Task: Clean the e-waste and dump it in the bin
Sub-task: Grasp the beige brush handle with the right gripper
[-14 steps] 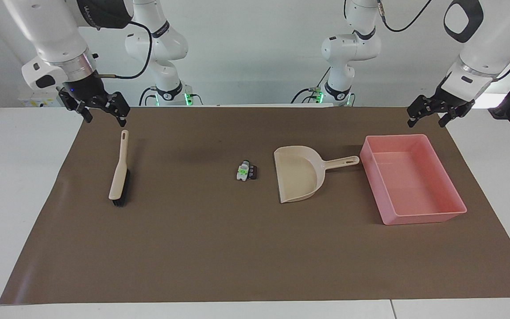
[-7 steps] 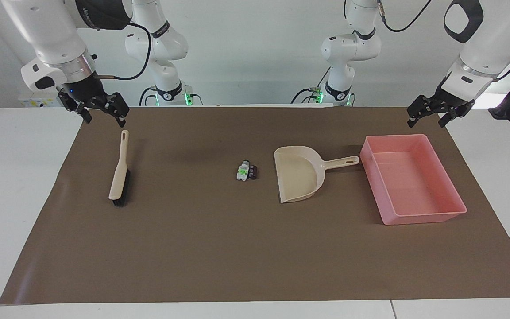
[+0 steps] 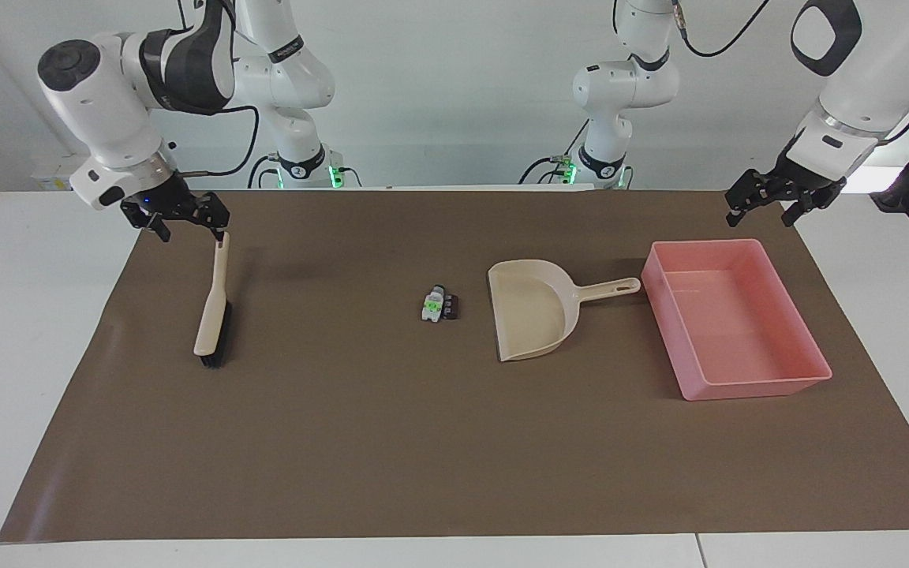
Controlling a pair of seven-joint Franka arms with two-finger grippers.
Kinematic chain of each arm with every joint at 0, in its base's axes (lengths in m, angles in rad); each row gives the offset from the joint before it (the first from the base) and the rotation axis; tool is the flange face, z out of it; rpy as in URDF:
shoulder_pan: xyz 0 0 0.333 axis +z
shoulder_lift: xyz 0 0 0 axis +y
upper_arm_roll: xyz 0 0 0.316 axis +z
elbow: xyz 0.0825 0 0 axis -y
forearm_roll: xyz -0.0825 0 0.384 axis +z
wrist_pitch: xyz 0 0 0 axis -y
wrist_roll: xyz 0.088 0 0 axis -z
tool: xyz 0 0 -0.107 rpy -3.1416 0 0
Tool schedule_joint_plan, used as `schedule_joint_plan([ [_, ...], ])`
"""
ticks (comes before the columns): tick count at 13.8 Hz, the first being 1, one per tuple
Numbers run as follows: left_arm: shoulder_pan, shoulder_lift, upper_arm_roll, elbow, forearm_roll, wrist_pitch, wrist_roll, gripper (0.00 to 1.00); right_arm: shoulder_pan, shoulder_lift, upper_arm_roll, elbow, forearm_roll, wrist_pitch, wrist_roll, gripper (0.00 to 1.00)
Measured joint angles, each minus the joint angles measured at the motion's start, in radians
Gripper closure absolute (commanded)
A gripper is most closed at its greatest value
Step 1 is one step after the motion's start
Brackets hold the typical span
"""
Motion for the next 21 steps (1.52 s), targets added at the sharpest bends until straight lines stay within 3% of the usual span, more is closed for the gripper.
schedule_joint_plan([
  [6, 0.000, 0.000, 0.000, 0.000, 0.000, 0.000, 0.000, 0.00, -0.040, 0.021, -0.001, -0.278, 0.000, 0.331, -0.061, 0.00],
  [12, 0.000, 0.000, 0.000, 0.000, 0.000, 0.000, 0.000, 0.00, -0.069, 0.043, -0.001, -0.336, 0.000, 0.368, -0.061, 0.02],
  [18, 0.000, 0.000, 0.000, 0.000, 0.000, 0.000, 0.000, 0.00, -0.075, 0.048, -0.001, -0.338, 0.000, 0.368, -0.056, 0.25],
  [21, 0.000, 0.000, 0.000, 0.000, 0.000, 0.000, 0.000, 0.00, -0.075, 0.048, -0.001, -0.339, 0.000, 0.367, -0.055, 0.43],
])
